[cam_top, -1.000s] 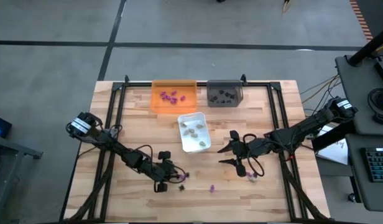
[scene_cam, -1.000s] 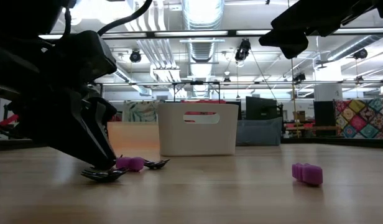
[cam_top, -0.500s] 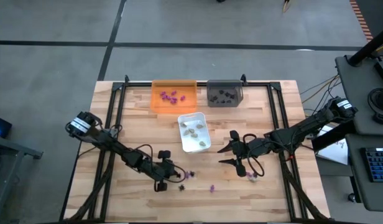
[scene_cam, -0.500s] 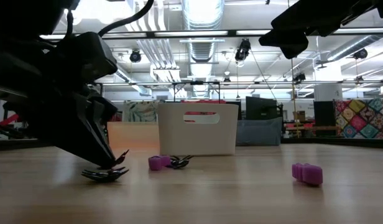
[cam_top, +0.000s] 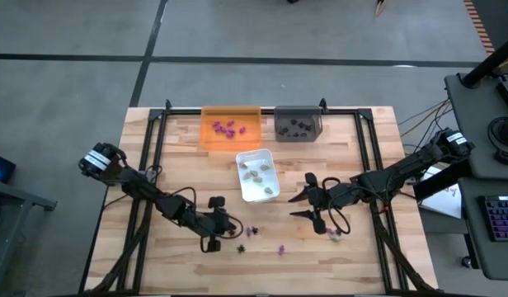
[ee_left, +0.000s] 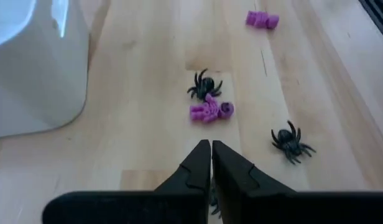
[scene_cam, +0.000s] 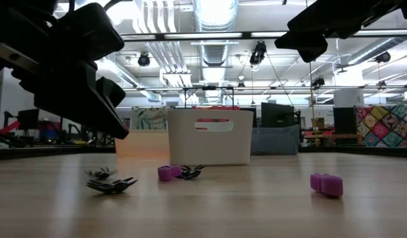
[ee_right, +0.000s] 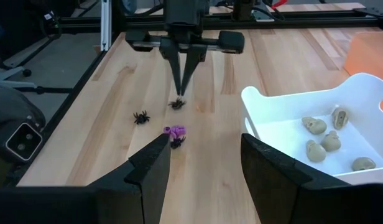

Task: Sort Halloween decoration
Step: Put the black spider toy into the black bin

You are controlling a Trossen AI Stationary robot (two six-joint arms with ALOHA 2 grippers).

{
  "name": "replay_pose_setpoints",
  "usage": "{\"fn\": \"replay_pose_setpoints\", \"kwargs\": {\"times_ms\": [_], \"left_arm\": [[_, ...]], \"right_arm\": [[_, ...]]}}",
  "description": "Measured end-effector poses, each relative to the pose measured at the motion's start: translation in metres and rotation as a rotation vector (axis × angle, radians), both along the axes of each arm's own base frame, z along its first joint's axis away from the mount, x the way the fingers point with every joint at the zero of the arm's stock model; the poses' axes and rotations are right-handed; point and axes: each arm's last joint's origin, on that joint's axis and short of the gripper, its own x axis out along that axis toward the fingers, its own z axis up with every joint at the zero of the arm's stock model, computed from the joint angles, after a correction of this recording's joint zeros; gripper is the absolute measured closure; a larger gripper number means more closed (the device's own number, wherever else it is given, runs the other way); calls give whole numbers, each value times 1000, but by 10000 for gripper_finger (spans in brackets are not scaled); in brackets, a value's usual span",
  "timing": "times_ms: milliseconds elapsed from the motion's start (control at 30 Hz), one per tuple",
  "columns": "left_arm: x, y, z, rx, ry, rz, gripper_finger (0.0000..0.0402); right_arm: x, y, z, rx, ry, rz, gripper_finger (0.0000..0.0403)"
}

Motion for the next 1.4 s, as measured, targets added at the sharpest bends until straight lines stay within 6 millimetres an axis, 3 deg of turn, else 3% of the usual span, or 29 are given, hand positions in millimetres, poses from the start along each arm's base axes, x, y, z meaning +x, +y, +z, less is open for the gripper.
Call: {"fn": "replay_pose_setpoints", "kwargs": {"times_ms": [133, 300, 600, 733, 1400], "left_arm": [[-1, -3, 0, -74, 34, -54, 401], [-1, -4, -4, -160, 66, 1, 392], [-7, -11, -6, -51, 68, -111, 290], [-10, -9, -10, 18, 108, -138, 267], [-12, -5, -14, 87, 142, -101, 317]], "right_arm": [[0, -1, 0, -7, -3, -18, 220], [0, -1, 0, -8, -2, -21, 220], [0, -1, 0, 6, -1, -26, 220], [0, -1, 0, 15, 1, -31, 220], [0, -1, 0, 24, -3, -56, 220]]}}
